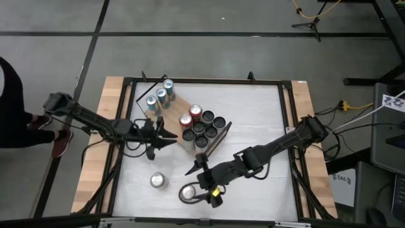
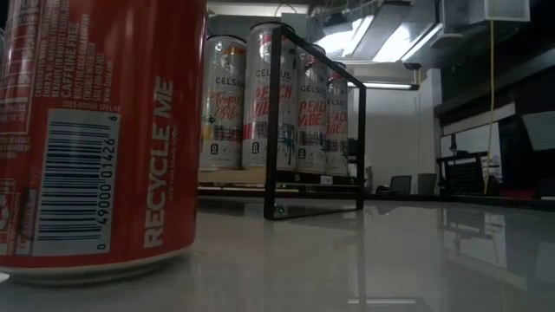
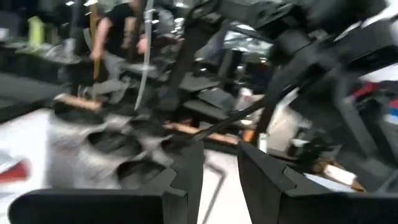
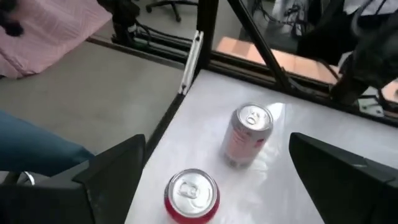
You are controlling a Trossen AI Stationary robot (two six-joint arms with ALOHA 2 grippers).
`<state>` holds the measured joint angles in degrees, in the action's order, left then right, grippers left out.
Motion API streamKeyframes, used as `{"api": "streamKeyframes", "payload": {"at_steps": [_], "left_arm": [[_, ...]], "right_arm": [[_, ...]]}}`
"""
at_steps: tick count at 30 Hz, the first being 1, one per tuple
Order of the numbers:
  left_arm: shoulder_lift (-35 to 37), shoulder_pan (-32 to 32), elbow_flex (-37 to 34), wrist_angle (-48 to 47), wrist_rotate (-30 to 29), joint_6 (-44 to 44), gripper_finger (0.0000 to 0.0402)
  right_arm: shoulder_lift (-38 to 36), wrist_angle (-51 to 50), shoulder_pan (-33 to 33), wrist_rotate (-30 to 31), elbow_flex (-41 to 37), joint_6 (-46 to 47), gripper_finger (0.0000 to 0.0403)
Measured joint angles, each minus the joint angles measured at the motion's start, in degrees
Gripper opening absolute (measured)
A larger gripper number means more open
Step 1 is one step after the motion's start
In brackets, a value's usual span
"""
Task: Place canned beverage on shelf
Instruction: Put the red soda can on the shelf aligned with the other red soda cans
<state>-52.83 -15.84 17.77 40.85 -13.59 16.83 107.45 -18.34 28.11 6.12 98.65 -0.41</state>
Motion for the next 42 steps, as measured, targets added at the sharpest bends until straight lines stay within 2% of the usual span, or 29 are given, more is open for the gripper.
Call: {"api": "streamKeyframes", "payload": {"at_steps": [5, 12, 16, 22, 31, 42], "left_arm": [[-0.6, -5.5, 5.8, -5.1, -2.4, -7.9, 0.0093], [-1.8, -12.9, 19.0, -27.6, -11.0, -11.1, 0.0093], [-3.4, -16.6, 23.6, -34.4, -14.3, -11.0, 0.0093], [-6.0, -21.1, 25.5, -34.9, -15.2, -9.3, 0.0093], [-9.3, -26.3, 25.5, -35.9, -20.5, -4.0, 0.0093], [-12.6, -27.2, 25.5, -35.8, -21.8, -2.0, 0.0093]], "right_arm": [[2.8, -0.9, -0.5, -1.2, 0.0, -0.1, 0.0392], [6.5, -1.2, -0.9, -4.7, 0.0, -0.1, 0.0392], [8.6, -1.2, -0.9, -5.7, 0.0, -0.1, 0.0392], [11.1, -1.2, -0.9, -5.7, 0.0, 0.0, 0.0392], [12.4, -0.7, -1.2, -4.6, 0.0, 0.0, 0.0392], [14.7, 1.5, -1.5, -4.8, -0.1, 0.2, 0.0389]]}}
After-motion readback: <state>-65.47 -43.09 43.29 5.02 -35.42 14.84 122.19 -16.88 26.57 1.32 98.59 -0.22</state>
